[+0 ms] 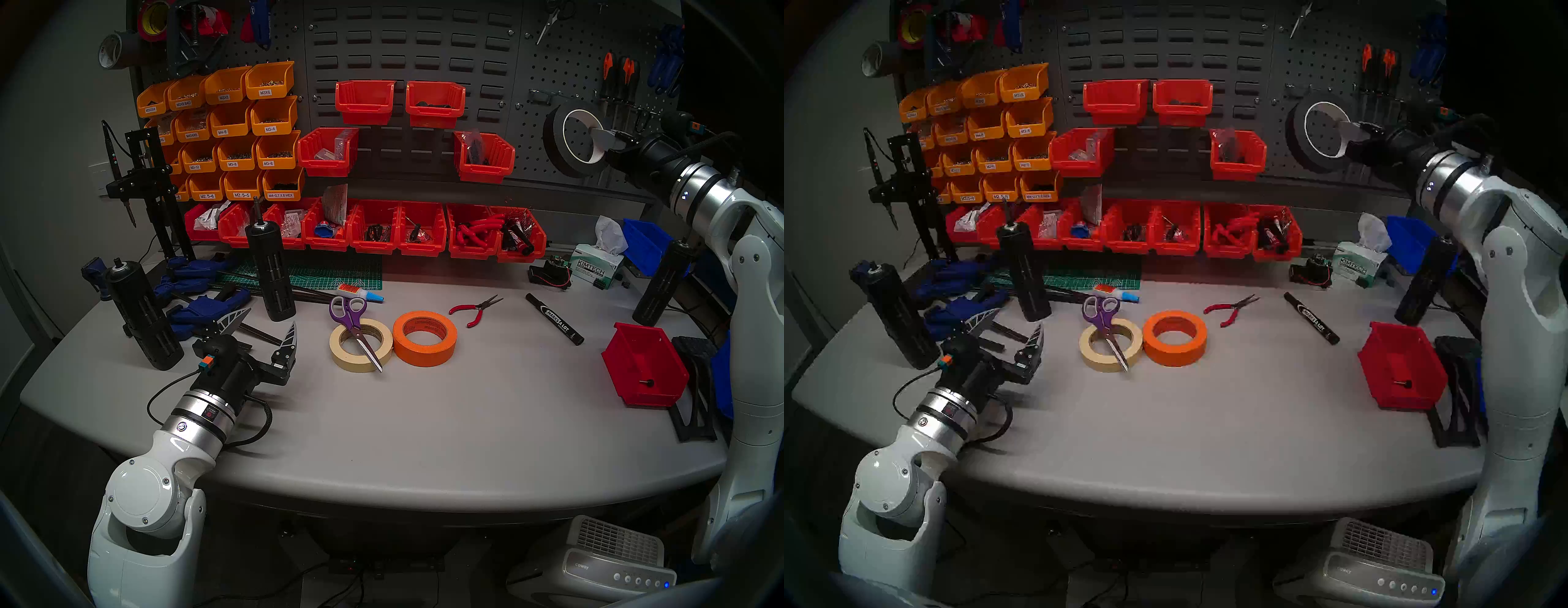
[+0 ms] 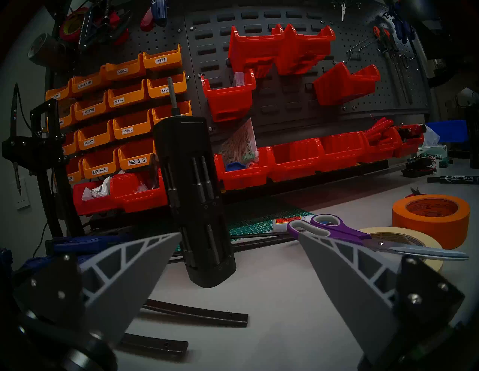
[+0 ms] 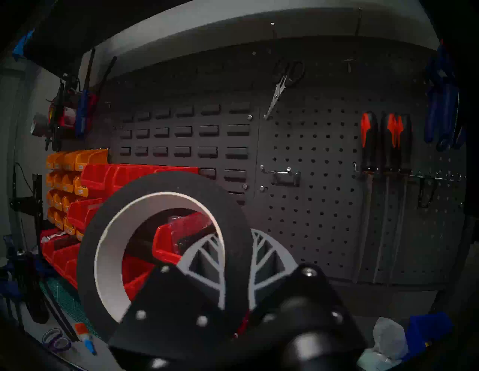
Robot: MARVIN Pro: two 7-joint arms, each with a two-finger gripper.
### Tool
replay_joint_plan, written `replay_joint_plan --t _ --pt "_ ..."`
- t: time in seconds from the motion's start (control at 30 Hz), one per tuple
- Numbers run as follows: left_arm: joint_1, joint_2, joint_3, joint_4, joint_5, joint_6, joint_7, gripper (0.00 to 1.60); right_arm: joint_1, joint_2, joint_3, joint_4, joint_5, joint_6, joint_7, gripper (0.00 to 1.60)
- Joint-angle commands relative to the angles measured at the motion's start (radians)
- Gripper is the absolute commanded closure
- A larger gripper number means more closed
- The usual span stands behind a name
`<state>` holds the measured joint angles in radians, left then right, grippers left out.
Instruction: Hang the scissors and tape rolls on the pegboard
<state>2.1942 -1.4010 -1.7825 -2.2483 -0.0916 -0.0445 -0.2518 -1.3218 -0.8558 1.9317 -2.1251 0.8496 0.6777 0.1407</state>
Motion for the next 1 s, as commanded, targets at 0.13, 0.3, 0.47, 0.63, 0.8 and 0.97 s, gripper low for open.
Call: replay_joint_plan --t 0.13,0.3,0.47,0.63,0.8,0.97 --pt "-0.002 0.0 0.002 -0.012 0.0 -0.005 -0.001 0.0 0.139 0.011 -0.07 0.04 -0.028 -0.149 -0.088 1.6" --pt "-0.002 0.0 0.002 -0.012 0.0 -0.005 -0.001 0.0 0.166 0.027 -0.105 0.064 -0.037 -0.203 -0.115 1.6" --pt "-0.002 0.0 0.002 -0.012 0.0 -0.004 -0.001 0.0 0.235 0.031 -0.159 0.107 -0.062 -0.227 -0.146 1.6" --pt "-0.002 0.0 0.002 -0.012 0.0 -0.004 -0.001 0.0 0.249 0.046 -0.19 0.132 -0.068 -0.26 -0.168 1.6" --pt "-0.002 0.0 0.002 -0.012 0.0 -0.004 -0.001 0.0 0.279 0.05 -0.224 0.164 -0.07 -0.279 -0.185 1.6" --pt "-0.002 0.0 0.002 -0.012 0.0 -0.004 -0.001 0.0 0.316 0.053 -0.259 0.201 -0.076 -0.29 -0.196 1.6"
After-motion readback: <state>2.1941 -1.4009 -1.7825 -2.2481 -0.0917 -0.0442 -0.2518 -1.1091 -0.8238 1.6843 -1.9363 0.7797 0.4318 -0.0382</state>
